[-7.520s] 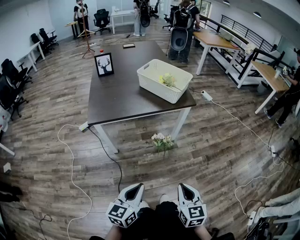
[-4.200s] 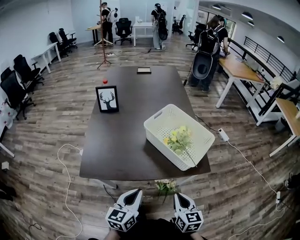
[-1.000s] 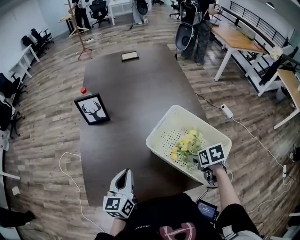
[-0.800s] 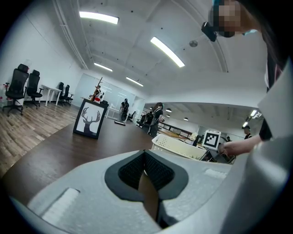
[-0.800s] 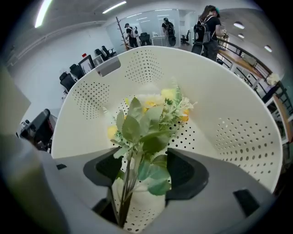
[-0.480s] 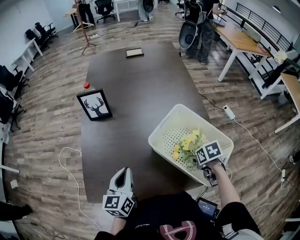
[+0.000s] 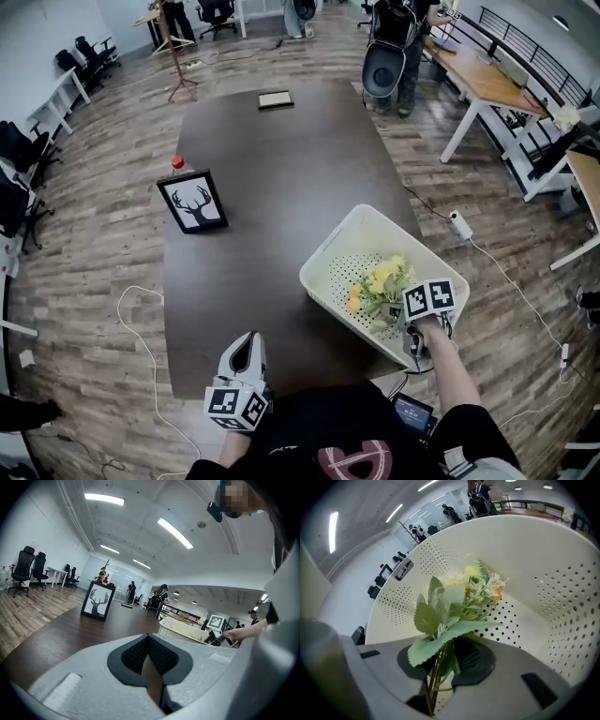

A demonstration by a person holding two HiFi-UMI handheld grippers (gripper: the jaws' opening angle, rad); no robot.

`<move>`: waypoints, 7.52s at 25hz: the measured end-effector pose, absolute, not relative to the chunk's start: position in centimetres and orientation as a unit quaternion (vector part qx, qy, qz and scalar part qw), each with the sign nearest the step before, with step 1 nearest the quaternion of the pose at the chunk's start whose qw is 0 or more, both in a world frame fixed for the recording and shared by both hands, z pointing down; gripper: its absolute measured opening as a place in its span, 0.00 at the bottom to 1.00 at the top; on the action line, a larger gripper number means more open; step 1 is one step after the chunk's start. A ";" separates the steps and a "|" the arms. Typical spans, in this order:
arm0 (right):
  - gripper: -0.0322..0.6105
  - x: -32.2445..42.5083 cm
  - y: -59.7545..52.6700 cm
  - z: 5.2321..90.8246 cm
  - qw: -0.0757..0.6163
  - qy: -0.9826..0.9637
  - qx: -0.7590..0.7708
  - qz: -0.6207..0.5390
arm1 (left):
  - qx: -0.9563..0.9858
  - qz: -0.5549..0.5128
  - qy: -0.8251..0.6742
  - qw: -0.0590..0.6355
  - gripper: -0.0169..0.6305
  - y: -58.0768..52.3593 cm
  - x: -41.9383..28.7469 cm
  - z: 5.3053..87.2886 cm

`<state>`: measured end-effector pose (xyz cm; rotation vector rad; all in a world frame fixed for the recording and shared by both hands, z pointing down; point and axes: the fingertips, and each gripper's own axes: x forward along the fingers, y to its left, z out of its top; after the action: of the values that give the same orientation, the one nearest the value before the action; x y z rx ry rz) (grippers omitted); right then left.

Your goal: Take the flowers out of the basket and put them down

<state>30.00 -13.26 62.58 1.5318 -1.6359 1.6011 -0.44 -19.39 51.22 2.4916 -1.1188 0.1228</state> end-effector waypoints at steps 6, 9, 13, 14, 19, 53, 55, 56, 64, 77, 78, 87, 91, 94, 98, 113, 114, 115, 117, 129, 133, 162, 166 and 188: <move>0.16 29.7 -13.5 61.3 0.199 -0.596 0.553 0.547 | 0.893 0.048 -0.399 0.201 0.04 -19.2 -0.8 51.1; 0.15 30.0 -13.7 60.8 0.202 -0.596 0.567 0.532 | 0.894 0.049 -0.398 0.199 0.04 -19.1 -1.0 51.0; 0.15 29.7 -14.0 59.4 0.197 -0.605 0.575 0.514 | 0.894 0.047 -0.400 0.197 0.04 -19.0 -1.8 51.0; 0.15 29.7 -14.2 58.8 0.194 -0.608 0.578 0.509 | 0.893 0.046 -0.401 0.197 0.04 -19.0 -1.9 51.0; 0.14 30.0 -14.9 56.2 0.187 -0.617 0.597 0.478 | 0.894 0.043 -0.401 0.197 0.04 -18.9 -2.3 50.9; 0.13 22.4 -16.5 43.5 0.119 -0.701 0.624 0.323 | 0.897 0.031 -0.394 0.198 0.04 -17.5 -5.8 50.4; 0.13 21.4 -16.4 43.5 0.121 -0.708 0.619 0.320 | 0.897 0.031 -0.394 0.197 0.04 -17.3 -6.2 50.4; 0.13 20.9 -16.3 43.6 0.119 -0.711 0.616 0.318 | 0.897 0.031 -0.395 0.197 0.04 -17.2 -6.4 50.4; 0.13 17.3 -16.4 43.0 0.126 -0.737 0.605 0.274 | 0.893 0.031 -0.405 0.195 0.04 -16.5 -8.0 50.3; 0.14 11.5 -16.0 43.5 0.121 -0.783 0.572 0.213 | 0.888 0.036 -0.418 0.190 0.04 -15.3 -9.4 50.3; 0.14 11.2 -15.9 43.7 0.122 -0.784 0.572 0.208 | 0.887 0.036 -0.420 0.190 0.04 -15.2 -9.5 50.3; 0.14 8.7 -15.9 45.3 0.128 -0.785 0.579 0.176 | 0.883 0.036 -0.431 0.184 0.04 -15.1 -9.8 50.1; 0.14 7.5 -16.0 46.1 0.119 -0.790 0.575 0.173 | 0.884 0.032 -0.434 0.174 0.04 -15.6 -9.7 49.6; 0.14 6.8 -16.1 46.6 0.116 -0.792 0.576 0.165 | 0.882 0.029 -0.437 0.173 0.04 -15.7 -9.7 49.5; 0.14 5.6 -16.5 47.4 0.129 -0.806 0.560 0.144 | 0.879 0.009 -0.440 0.184 0.04 -15.9 -9.6 48.9; 0.14 0.2 -17.1 50.6 0.163 -0.848 0.487 0.127 | 0.870 0.009 -0.462 0.174 0.04 -16.2 -11.0 48.4; 0.14 0.0 -17.2 50.7 0.165 -0.850 0.484 0.127 | 0.867 0.008 -0.467 0.173 0.04 -16.2 -11.3 48.4; 0.14 -0.2 -17.3 50.9 0.166 -0.851 0.481 0.127 | 0.865 0.008 -0.472 0.172 0.04 -16.2 -11.5 48.5; 0.14 -0.5 -17.5 51.4 0.167 -0.854 0.475 0.130 | 0.860 0.009 -0.479 0.172 0.04 -16.2 -11.9 48.6; 0.14 -1.0 -18.4 55.3 0.186 -0.856 0.454 0.164 | 0.842 0.020 -0.511 0.171 0.04 -16.1 -13.0 49.0; 0.14 -0.9 -18.6 56.4 0.193 -0.857 0.445 0.172 | 0.841 0.025 -0.514 0.170 0.04 -15.9 -12.8 49.2; 0.19 -1.0 -21.2 64.2 0.261 -0.839 0.390 0.276 | 0.812 0.054 -0.554 0.178 0.04 -15.0 -13.5 50.1; 0.23 -0.5 -21.2 64.7 0.259 -0.826 0.395 0.307 | 0.816 0.056 -0.548 0.173 0.04 -15.0 -13.2 50.1; 0.62 2.7 -20.2 62.5 0.218 -0.816 0.430 0.319 | 0.831 0.040 -0.526 0.177 0.04 -15.7 -11.7 50.0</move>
<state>2.68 -20.17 62.48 1.1902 -2.2586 0.8827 -11.69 -15.66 49.99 2.3524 -1.4886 0.1130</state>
